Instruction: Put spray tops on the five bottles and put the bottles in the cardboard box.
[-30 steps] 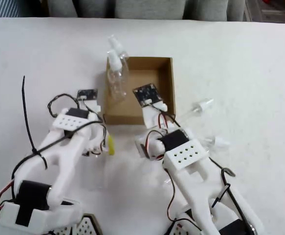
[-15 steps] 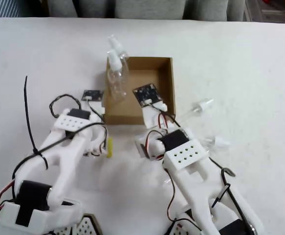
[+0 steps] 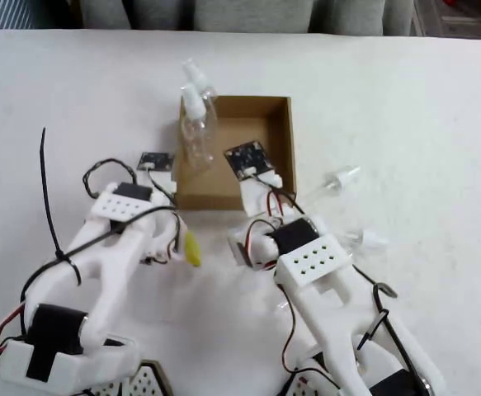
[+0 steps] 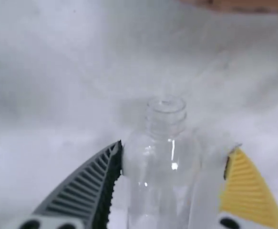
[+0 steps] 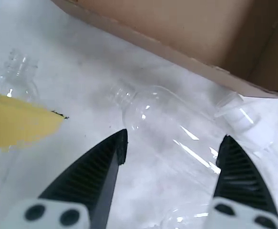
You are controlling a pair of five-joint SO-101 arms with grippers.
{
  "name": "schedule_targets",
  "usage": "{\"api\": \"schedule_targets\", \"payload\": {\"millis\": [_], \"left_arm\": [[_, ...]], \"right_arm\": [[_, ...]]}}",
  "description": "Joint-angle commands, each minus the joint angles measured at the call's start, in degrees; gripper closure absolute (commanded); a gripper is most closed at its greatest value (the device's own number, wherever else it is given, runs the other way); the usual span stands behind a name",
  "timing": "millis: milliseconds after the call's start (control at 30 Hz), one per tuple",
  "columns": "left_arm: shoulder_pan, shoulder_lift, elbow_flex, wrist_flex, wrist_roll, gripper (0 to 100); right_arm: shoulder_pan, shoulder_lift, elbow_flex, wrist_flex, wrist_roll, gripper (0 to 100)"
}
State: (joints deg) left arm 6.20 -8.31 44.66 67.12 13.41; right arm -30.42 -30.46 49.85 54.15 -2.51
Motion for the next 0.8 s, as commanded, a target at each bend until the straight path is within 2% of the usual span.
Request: {"api": "schedule_targets", "payload": {"millis": [0, 200, 533, 600, 733, 767], "left_arm": [[0.5, -2.2, -3.9, 5.3, -1.0, 68], [0.5, -2.2, -3.7, 5.4, -4.7, 68], [0.7, -2.2, -0.4, -0.5, -2.5, 69], [0.7, -2.2, -0.5, -0.5, -2.9, 74], [0.7, -2.2, -0.9, -1.8, -5.1, 97], [0.7, -2.2, -0.5, -2.7, -6.7, 99]], "right_arm": [[0.6, -1.6, -0.5, -0.6, 0.8, 73.4], [0.6, -1.6, -0.5, -0.6, 0.8, 73.4], [0.6, -1.6, -0.5, -0.7, 0.8, 73.4], [0.6, -1.6, -0.5, -0.6, 0.8, 73.4], [0.7, -1.6, -0.5, -0.6, 0.8, 73.4], [0.7, -1.6, -0.5, -0.6, 0.8, 73.4]]}}
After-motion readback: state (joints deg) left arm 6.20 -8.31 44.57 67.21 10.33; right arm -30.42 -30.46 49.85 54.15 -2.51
